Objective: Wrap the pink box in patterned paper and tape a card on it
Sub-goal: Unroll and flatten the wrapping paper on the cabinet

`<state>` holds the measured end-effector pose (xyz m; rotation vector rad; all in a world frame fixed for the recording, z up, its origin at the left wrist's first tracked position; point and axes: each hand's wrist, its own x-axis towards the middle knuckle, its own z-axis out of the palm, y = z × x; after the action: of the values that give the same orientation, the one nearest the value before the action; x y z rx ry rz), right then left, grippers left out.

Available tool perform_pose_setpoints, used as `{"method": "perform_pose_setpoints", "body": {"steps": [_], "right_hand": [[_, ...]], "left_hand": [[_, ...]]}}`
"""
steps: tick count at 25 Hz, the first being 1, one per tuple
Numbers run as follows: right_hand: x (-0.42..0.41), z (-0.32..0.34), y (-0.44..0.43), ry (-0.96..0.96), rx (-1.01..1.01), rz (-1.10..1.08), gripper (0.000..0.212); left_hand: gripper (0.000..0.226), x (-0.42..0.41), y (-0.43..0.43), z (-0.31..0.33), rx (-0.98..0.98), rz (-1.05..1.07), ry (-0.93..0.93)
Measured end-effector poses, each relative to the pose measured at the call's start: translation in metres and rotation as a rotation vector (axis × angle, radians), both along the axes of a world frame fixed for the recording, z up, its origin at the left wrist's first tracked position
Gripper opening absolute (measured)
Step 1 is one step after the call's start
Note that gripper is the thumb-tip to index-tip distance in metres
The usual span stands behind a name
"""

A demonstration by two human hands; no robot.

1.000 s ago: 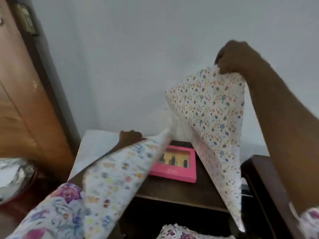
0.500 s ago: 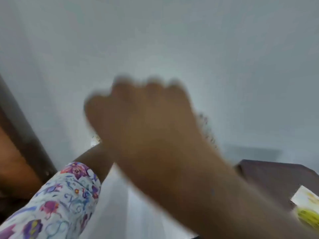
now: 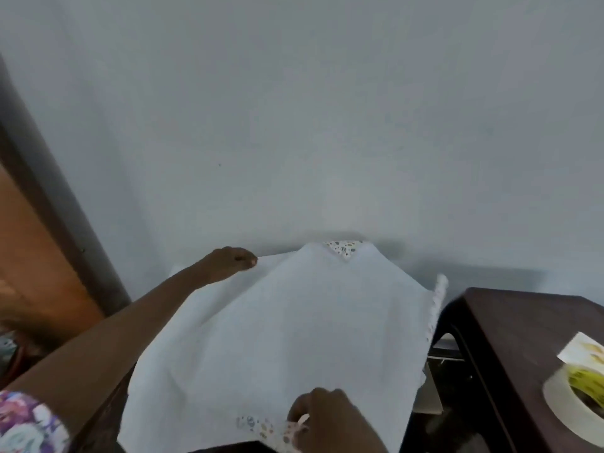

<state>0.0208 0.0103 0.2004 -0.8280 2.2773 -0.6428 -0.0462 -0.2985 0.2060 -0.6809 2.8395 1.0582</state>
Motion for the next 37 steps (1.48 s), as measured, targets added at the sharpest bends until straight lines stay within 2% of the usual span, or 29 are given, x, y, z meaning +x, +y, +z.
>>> {"method": "perform_pose_setpoints", "body": {"steps": [3,6,8,9,10,11,12,13,15,16,17,18,19,20,22,24,25,27,30,32,33,35,37], "right_hand": [[-0.017,0.014,0.033,-0.093,-0.09,-0.021,0.02],[-0.042,0.011,0.071,-0.217,-0.231,-0.158,0.018],[-0.047,-0.004,0.087,-0.191,-0.023,0.003,0.021],[-0.048,-0.015,0.093,-0.196,0.093,0.078,0.02],[-0.047,-0.021,0.095,-0.186,0.184,0.125,0.013],[-0.045,-0.022,0.095,-0.168,0.208,0.128,0.005],[-0.047,-0.019,0.093,-0.133,0.18,0.064,0.007],[-0.055,-0.02,0.09,-0.05,0.086,-0.06,0.019],[-0.078,-0.02,0.074,0.183,-0.05,-0.348,0.029],[-0.088,-0.021,0.06,0.332,-0.065,-0.365,0.025],[-0.098,-0.025,0.044,0.532,-0.063,-0.333,0.017],[-0.105,-0.031,0.028,0.639,-0.038,-0.269,0.019],[-0.116,-0.041,0.011,0.665,-0.007,-0.211,0.035],[-0.126,-0.05,-0.001,0.587,0.075,-0.137,0.05],[-0.145,-0.074,-0.016,0.535,0.136,-0.068,0.062],[-0.161,-0.092,-0.019,0.558,0.124,-0.098,0.089],[-0.166,-0.103,-0.017,0.553,0.093,-0.122,0.097],[-0.168,-0.114,-0.014,0.658,-0.005,-0.158,0.096],[-0.162,-0.104,-0.011,0.645,0.041,-0.058,0.09],[-0.16,-0.094,-0.012,0.732,-0.024,-0.133,0.08],[-0.162,-0.09,-0.014,0.753,-0.031,-0.127,0.081],[-0.162,-0.082,-0.02,0.719,0.025,0.003,0.097],[-0.158,-0.08,-0.029,0.761,0.059,0.08,0.09]], "left_hand": [[0.045,0.026,0.015,-0.001,-0.014,-0.102,-0.183],[0.075,0.04,0.019,0.003,0.133,-0.109,-0.14],[0.06,0.033,0.03,0.005,0.069,-0.106,-0.17],[0.051,0.025,0.036,0.004,-0.083,-0.112,-0.198],[0.049,0.015,0.043,-0.001,-0.227,-0.109,-0.217],[0.064,0.005,0.049,-0.006,-0.315,-0.086,-0.225],[0.085,-0.009,0.054,-0.014,-0.338,-0.042,-0.228],[0.099,-0.019,0.062,-0.02,-0.323,0.008,-0.205],[0.112,-0.042,0.076,-0.032,-0.227,0.095,-0.156],[0.115,-0.053,0.081,-0.036,-0.102,0.147,-0.121],[0.115,-0.065,0.085,-0.042,0.035,0.204,-0.071],[0.114,-0.073,0.088,-0.049,0.139,0.263,-0.023],[0.109,-0.08,0.09,-0.054,0.168,0.31,0.011],[0.101,-0.086,0.088,-0.06,0.13,0.346,0.037],[0.07,-0.09,0.079,-0.07,0.064,0.384,0.101],[0.042,-0.086,0.065,-0.075,0.193,0.389,0.186],[0.037,-0.081,0.058,-0.077,0.296,0.38,0.198],[0.035,-0.068,0.042,-0.077,0.476,0.322,0.177],[0.025,-0.044,0.027,-0.063,0.638,0.252,0.132],[0.032,-0.024,0.021,-0.054,0.665,0.198,0.07],[0.04,-0.014,0.019,-0.052,0.675,0.183,0.041],[0.054,0.003,0.02,-0.052,0.646,0.193,-0.021],[0.054,0.01,0.024,-0.051,0.61,0.248,-0.019]]}}
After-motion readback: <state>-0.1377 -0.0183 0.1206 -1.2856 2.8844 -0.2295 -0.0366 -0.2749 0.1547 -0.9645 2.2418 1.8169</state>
